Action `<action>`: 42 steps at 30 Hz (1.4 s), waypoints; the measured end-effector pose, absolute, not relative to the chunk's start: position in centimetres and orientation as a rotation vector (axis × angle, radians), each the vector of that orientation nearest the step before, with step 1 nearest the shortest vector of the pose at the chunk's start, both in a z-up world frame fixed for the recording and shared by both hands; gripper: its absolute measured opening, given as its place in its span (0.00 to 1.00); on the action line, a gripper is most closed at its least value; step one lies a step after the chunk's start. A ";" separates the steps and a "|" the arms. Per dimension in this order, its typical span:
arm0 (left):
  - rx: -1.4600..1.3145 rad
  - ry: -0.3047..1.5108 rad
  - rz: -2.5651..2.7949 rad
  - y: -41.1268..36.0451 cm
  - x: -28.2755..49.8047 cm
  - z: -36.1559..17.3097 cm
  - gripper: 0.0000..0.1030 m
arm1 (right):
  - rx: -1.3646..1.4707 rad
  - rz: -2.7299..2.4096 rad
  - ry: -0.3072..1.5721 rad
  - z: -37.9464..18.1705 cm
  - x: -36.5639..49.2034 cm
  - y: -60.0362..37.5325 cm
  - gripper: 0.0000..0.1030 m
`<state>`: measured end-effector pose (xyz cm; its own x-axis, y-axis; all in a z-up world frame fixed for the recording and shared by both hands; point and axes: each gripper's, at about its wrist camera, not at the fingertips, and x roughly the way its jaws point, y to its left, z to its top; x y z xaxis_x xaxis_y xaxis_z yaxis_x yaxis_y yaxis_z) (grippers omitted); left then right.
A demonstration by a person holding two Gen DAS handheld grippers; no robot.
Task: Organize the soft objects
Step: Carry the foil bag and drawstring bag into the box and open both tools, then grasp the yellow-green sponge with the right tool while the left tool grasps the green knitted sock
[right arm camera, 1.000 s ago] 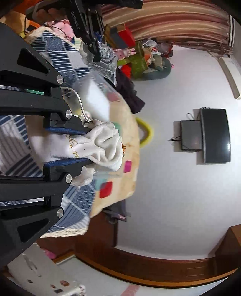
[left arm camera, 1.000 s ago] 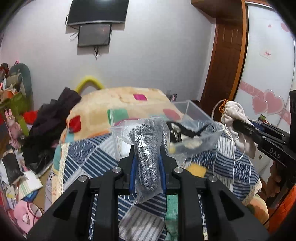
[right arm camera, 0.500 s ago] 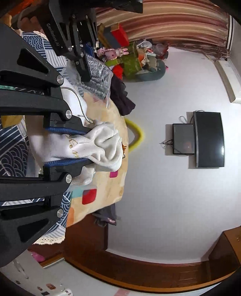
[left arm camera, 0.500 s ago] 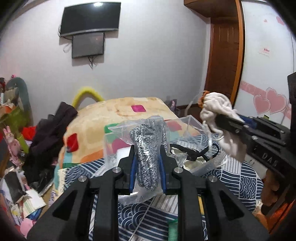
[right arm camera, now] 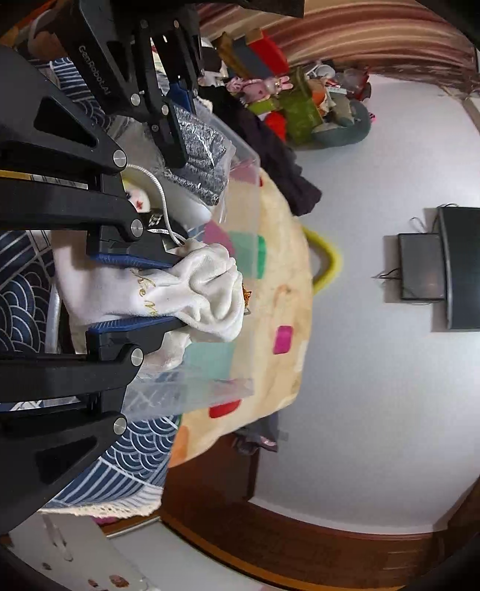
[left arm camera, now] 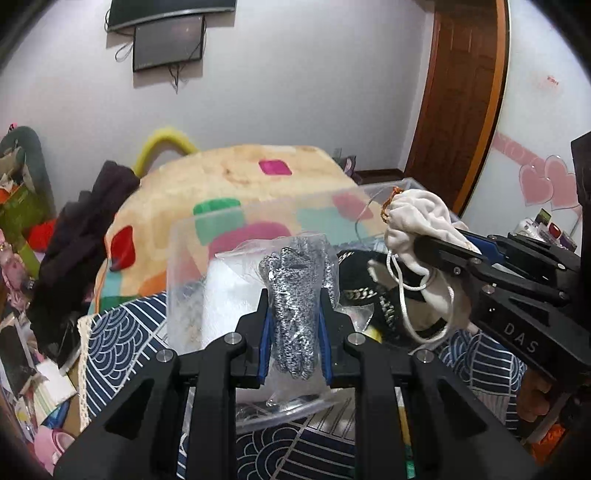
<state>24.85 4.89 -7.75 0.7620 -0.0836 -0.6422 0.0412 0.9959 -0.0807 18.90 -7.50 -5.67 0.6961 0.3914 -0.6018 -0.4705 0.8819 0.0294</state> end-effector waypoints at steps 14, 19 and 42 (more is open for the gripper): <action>-0.046 0.716 -0.043 3.9 24.4 -8.6 0.48 | -0.119 0.498 0.635 -4.3 18.3 -8.8 0.40; -0.058 0.658 -0.026 4.2 22.7 -6.6 0.61 | -0.116 0.507 0.556 -2.3 16.5 -9.4 0.53; -0.089 0.669 -0.030 5.4 14.2 -6.7 0.85 | -0.116 0.677 0.646 -6.4 11.0 -8.2 0.57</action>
<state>14.19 5.38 -6.74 0.7842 -0.0563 -0.6179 -0.0011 0.9957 -0.0921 11.03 -8.21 -6.36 0.5939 0.5459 -0.5909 -0.6157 0.7813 0.1029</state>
